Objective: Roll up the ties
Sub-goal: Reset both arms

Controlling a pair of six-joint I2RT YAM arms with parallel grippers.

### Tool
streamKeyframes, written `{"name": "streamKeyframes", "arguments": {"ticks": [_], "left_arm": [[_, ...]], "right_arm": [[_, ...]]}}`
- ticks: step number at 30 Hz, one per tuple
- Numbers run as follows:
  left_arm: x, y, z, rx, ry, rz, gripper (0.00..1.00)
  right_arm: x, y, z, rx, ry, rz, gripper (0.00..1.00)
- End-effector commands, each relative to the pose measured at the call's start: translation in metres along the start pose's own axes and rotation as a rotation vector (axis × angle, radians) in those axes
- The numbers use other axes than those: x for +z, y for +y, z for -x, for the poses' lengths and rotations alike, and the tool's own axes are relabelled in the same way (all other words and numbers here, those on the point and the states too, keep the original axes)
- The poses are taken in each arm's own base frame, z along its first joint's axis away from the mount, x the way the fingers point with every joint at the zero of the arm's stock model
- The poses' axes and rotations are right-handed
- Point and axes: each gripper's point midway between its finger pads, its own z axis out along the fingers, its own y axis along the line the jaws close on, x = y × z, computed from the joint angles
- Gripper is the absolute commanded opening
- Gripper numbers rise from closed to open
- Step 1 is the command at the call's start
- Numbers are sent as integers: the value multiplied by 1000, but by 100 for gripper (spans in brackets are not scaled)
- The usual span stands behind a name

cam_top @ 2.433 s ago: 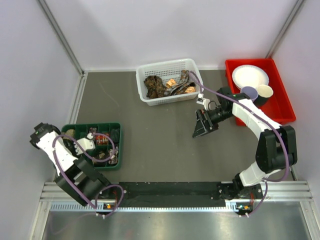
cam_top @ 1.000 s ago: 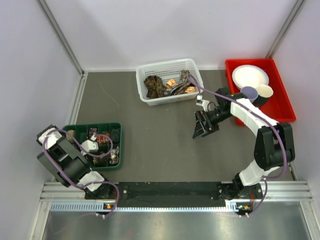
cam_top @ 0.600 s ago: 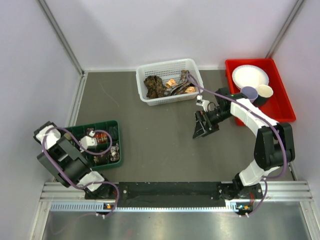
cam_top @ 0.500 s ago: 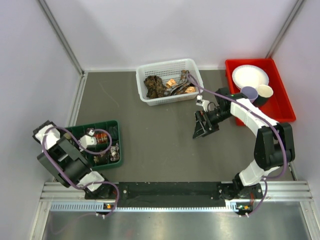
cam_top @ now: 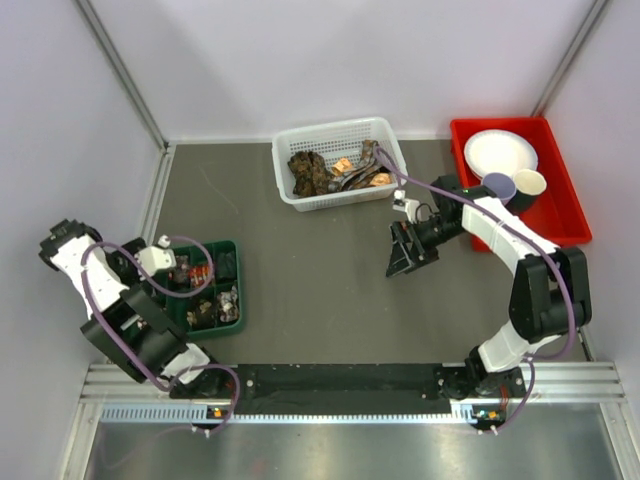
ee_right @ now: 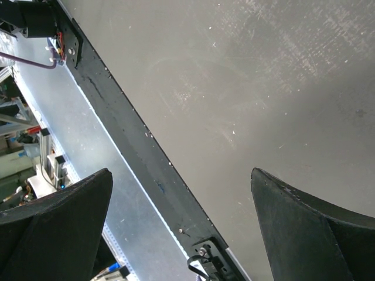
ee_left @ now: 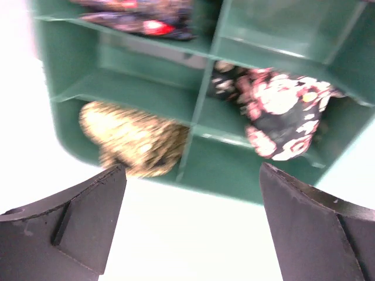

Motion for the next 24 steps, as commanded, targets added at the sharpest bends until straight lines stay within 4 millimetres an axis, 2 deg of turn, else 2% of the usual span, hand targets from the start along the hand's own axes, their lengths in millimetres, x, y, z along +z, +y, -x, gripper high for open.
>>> {"name": "streamKeyframes", "arguments": {"ticks": [1, 2, 3, 5, 6, 7, 9, 10, 11, 12, 13, 14, 15, 16, 17, 18, 19, 20, 21, 22, 23, 24], "left_arm": [[-41, 15, 46, 341, -83, 91, 99], [-47, 25, 60, 308, -132, 154, 99], [-62, 39, 69, 283, -140, 224, 99], [-77, 62, 101, 146, -218, 321, 99], [-92, 76, 114, 95, -234, 373, 99], [-95, 88, 141, -32, -298, 404, 99], [-108, 102, 172, -122, -361, 448, 99], [-108, 101, 203, -223, -445, 426, 99], [-118, 113, 222, -246, -511, 469, 99], [-120, 117, 241, -394, -594, 450, 99], [-121, 115, 268, -416, -653, 426, 99], [-125, 122, 285, -454, -710, 431, 99], [-119, 118, 303, -534, -755, 349, 99], [-113, 107, 326, -520, -781, 280, 99], [-102, 101, 338, -552, -784, 221, 99], [-92, 89, 356, -543, -775, 190, 99], [-83, 87, 361, -576, -767, 189, 99], [-64, 84, 363, -616, -757, 180, 99], [-53, 76, 368, -696, -758, 147, 99], [-41, 75, 363, -762, -741, 154, 99], [-21, 66, 355, -861, -719, 132, 99], [-12, 63, 349, -894, -702, 142, 99]], "right_arm": [[-22, 14, 23, -141, -74, -53, 99], [-27, 13, 26, -154, -84, -80, 99], [-33, 12, 31, -174, -104, -107, 99], [-47, 8, 42, -209, -142, -185, 99], [-57, 9, 48, -232, -173, -224, 99], [-67, 6, 55, -258, -197, -283, 99], [-84, 4, 65, -294, -246, -363, 99], [-99, 3, 70, -311, -286, -437, 99], [-110, 3, 74, -293, -328, -479, 99], [-120, 2, 81, -295, -375, -517, 99], [-131, 6, 83, -294, -418, -537, 99], [-139, 4, 83, -255, -456, -535, 99], [-138, 9, 83, -243, -470, -489, 99], [-138, 5, 82, -215, -474, -476, 99], [-140, 0, 80, -162, -478, -463, 99], [-133, -2, 77, -134, -458, -429, 99], [-127, -6, 70, -119, -426, -414, 99], [-125, -9, 66, -121, -422, -416, 99], [-116, -24, 53, -99, -400, -455, 99], [-119, -27, 50, -118, -423, -489, 99], [-116, -34, 44, -116, -412, -510, 99], [-107, -46, 30, -83, -377, -535, 99]]}}
